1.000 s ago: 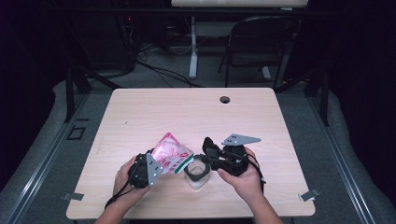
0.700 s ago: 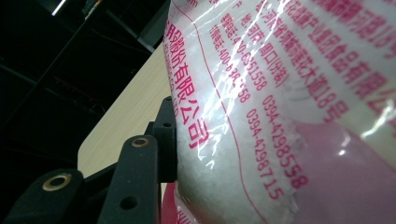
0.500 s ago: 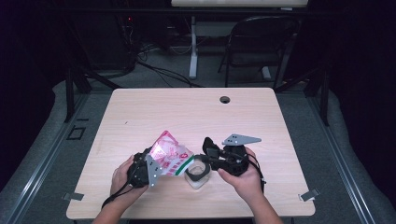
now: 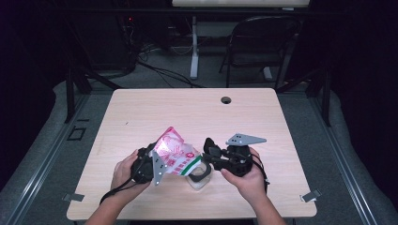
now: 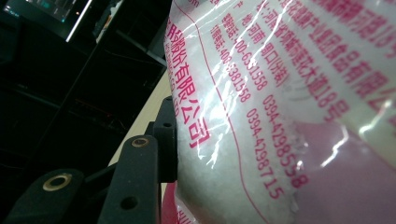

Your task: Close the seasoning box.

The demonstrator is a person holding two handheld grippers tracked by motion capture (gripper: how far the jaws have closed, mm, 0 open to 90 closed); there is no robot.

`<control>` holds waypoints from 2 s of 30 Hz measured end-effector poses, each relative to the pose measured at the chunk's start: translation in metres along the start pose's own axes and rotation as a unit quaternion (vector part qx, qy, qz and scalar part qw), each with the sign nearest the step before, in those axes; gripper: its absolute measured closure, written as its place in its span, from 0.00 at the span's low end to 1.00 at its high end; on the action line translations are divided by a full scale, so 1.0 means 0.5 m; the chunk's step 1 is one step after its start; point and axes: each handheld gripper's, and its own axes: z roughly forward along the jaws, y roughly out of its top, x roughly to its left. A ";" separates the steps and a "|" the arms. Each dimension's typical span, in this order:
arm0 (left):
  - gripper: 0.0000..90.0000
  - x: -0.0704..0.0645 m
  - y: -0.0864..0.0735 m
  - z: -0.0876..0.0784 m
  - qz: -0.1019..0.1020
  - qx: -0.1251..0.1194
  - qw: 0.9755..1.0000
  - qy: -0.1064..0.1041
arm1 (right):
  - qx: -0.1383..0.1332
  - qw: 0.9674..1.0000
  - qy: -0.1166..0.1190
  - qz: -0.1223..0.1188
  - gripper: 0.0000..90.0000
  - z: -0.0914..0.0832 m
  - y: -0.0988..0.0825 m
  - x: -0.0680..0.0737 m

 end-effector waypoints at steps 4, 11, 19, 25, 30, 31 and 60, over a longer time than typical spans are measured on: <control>0.68 0.005 0.008 0.004 0.012 -0.006 1.000 0.011 | -0.005 1.000 0.001 0.002 0.69 -0.004 0.002 0.000; 0.68 0.008 0.019 0.011 0.030 -0.012 0.999 0.021 | -0.008 1.000 -0.001 0.004 0.69 -0.005 0.002 -0.003; 0.68 0.008 0.020 0.021 0.037 -0.011 0.999 0.025 | -0.004 1.000 -0.003 0.007 0.70 -0.004 0.000 -0.007; 0.68 0.003 0.021 0.024 0.046 -0.011 0.998 0.031 | -0.007 1.000 -0.006 0.009 0.70 -0.006 0.000 -0.009; 0.69 -0.002 0.020 0.026 0.042 -0.010 0.999 0.030 | -0.009 1.000 -0.004 0.012 0.72 -0.008 0.001 -0.011; 0.69 -0.003 0.019 0.027 0.037 -0.010 0.999 0.029 | -0.008 1.000 0.000 0.015 0.74 -0.009 0.001 -0.011; 0.69 0.019 0.010 0.031 0.011 0.007 1.000 0.009 | 0.017 0.997 -0.010 -0.070 0.65 -0.020 0.014 0.019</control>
